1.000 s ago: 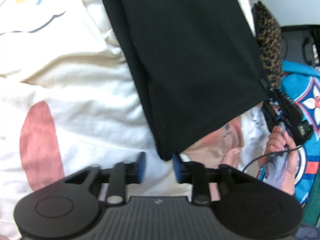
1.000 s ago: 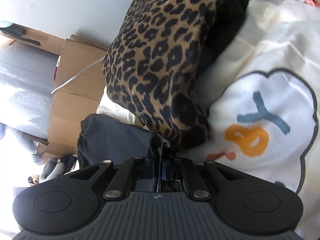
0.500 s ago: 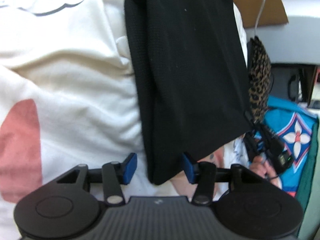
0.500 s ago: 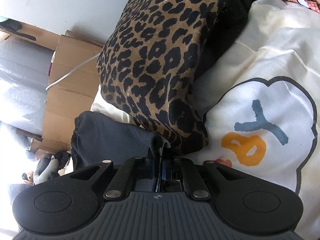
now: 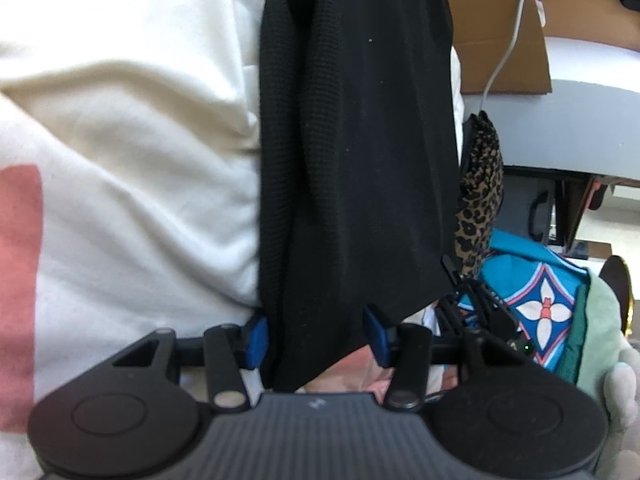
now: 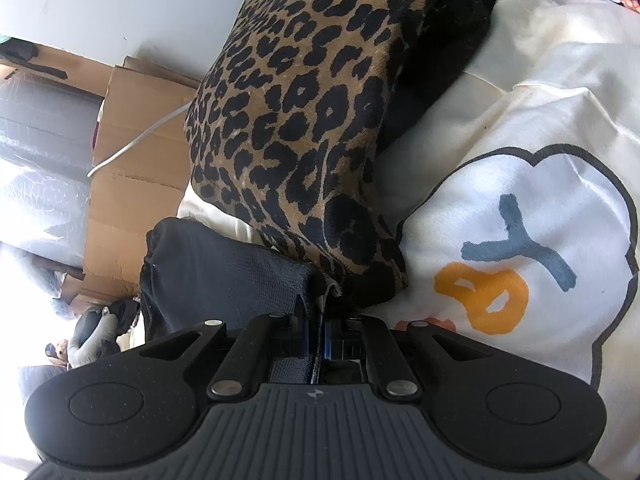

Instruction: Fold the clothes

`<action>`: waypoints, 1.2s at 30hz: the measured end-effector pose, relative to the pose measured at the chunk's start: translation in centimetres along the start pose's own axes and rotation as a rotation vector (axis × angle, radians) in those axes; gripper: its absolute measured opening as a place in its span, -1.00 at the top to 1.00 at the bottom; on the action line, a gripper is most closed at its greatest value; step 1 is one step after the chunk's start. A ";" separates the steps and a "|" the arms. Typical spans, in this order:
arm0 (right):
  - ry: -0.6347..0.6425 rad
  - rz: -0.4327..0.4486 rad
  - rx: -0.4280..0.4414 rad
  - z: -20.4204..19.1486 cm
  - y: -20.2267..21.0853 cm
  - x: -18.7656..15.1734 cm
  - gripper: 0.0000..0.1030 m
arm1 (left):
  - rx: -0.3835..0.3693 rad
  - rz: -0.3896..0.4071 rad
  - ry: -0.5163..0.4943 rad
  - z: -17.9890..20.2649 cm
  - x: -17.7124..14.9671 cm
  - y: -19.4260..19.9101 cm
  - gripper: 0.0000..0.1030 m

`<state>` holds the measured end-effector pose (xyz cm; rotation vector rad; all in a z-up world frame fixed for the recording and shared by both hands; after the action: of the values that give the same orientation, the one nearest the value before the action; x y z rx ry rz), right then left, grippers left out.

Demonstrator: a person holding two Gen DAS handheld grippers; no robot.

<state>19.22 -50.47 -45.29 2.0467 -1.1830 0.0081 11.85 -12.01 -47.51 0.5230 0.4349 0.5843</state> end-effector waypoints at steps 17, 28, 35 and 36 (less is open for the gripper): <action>-0.033 0.008 0.016 0.2 0.2 -0.1 0.89 | -0.055 -0.054 0.017 -0.1 -1.1 0.4 0.21; -0.035 0.023 0.022 -0.6 1.1 -0.3 0.89 | 0.013 -0.010 0.056 -0.4 -2.1 1.8 0.83; -0.057 0.029 0.042 -1.4 2.5 -0.8 0.90 | 0.051 0.001 -0.001 2.1 -2.2 4.3 0.84; -0.055 0.026 0.045 -1.6 2.6 -0.9 0.90 | 0.055 0.002 -0.005 2.5 -2.1 4.8 0.84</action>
<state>17.29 -49.59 -42.90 2.0826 -1.2543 -0.0089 9.65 -10.76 -42.31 0.5773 0.4468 0.5741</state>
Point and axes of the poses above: each gripper's, at about its wrist camera, not at the fingertips, and y roughly against the way its jaws point, z to its right, x to its top, the point moved 8 cm from there along -y, roughly the way its jaws point, and after that the axes turned 9 degrees about y, right-handed, at the moved point
